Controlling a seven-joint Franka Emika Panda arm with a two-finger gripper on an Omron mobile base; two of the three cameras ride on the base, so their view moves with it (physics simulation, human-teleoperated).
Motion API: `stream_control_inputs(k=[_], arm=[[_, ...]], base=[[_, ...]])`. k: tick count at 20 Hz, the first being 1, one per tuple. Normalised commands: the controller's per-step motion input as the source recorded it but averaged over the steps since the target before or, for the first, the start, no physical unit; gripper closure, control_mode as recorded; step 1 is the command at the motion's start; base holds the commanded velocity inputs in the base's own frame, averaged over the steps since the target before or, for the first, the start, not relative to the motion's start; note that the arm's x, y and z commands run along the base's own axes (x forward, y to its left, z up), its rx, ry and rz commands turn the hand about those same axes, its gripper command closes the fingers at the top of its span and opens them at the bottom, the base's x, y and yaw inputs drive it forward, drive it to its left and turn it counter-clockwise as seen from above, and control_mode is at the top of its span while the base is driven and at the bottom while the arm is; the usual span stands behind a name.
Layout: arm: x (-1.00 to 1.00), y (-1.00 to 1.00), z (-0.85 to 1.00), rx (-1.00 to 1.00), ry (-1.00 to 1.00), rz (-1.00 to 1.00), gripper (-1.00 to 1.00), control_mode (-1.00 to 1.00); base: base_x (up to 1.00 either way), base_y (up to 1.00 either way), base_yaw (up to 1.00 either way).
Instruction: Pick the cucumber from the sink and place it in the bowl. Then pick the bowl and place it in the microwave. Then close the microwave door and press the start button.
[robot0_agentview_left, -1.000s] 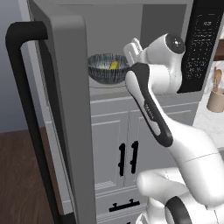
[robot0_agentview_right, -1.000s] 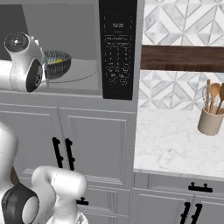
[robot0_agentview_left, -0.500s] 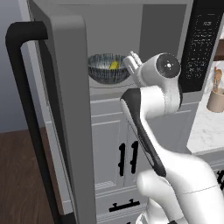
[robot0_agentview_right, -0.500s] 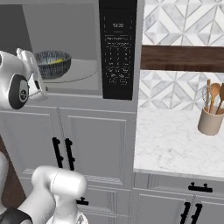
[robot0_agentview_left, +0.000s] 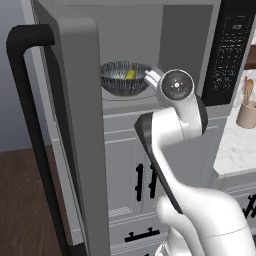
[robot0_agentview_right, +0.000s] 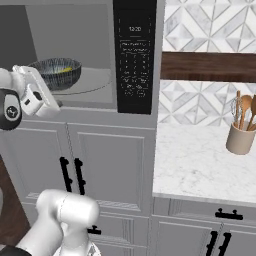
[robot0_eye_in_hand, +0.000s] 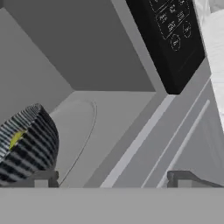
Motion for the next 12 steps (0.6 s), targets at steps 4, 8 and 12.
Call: stream_control_inputs(k=[4, 8, 12], arm=[[-0.31, -0.29, -0.25, -0.34, -0.02, 0.00, -1.00, -1.00], [-0.31, -0.13, -0.49, -0.40, -0.09, -0.01, -1.00, -1.00], [-0.43, -0.03, -0.46, -0.40, -0.20, -0.02, -1.00, -1.00]], base=[[0.00, 0.00, 0.00], [0.00, 0.00, 0.00], [0.00, 0.00, 0.00]])
